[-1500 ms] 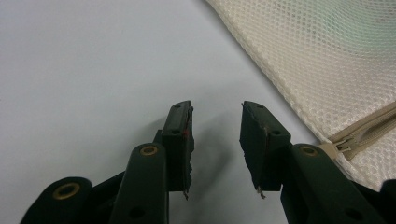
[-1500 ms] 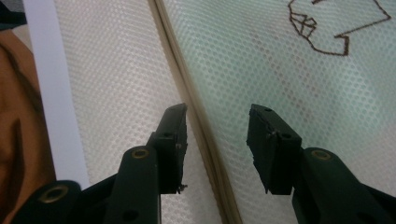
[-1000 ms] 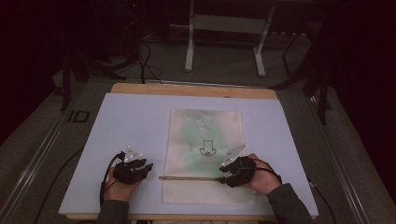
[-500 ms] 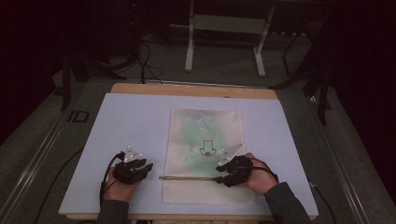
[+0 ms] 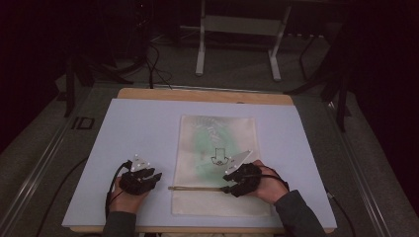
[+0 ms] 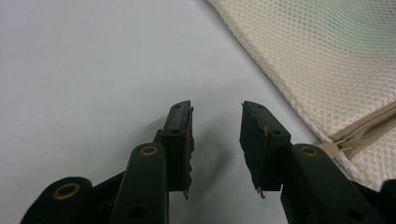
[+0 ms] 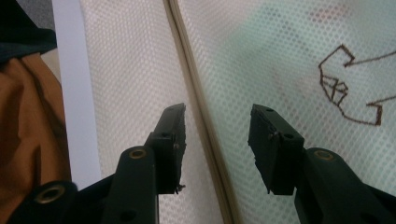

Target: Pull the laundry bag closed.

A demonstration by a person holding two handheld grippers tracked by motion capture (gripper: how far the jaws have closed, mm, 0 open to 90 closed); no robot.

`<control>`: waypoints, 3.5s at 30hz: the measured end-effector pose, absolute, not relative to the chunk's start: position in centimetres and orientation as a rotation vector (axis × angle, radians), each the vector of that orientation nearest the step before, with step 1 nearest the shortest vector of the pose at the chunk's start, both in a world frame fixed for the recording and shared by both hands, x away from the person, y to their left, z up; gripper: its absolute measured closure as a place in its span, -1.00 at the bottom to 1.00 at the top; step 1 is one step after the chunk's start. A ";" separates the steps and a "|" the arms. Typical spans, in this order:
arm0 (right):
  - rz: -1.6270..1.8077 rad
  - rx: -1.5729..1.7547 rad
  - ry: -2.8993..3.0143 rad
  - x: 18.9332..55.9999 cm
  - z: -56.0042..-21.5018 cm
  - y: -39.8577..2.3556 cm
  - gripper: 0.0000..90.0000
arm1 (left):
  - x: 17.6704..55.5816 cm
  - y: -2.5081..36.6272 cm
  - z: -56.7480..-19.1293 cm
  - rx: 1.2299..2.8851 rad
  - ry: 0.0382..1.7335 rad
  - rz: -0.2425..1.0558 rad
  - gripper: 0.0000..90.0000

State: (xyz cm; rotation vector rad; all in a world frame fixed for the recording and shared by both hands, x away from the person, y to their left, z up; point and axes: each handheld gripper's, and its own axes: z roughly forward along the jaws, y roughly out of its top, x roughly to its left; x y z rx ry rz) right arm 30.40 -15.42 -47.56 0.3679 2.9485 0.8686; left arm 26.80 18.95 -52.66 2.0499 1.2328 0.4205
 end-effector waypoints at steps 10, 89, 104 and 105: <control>0.891 0.336 2.962 30.5 -47.8 -13.7 0.25 | 26.8 19.0 -52.7 2.050 1.231 0.418 0.40; 1.001 0.177 3.018 30.5 -49.8 -5.0 0.39 | 26.9 19.4 -52.5 2.034 1.241 0.426 0.41; 1.007 0.151 3.016 30.5 -50.4 -3.6 0.54 | 26.9 19.5 -52.5 2.028 1.245 0.426 0.40; 1.011 0.149 3.013 30.6 -50.4 -3.4 0.55 | 26.9 19.5 -52.5 2.028 1.246 0.426 0.40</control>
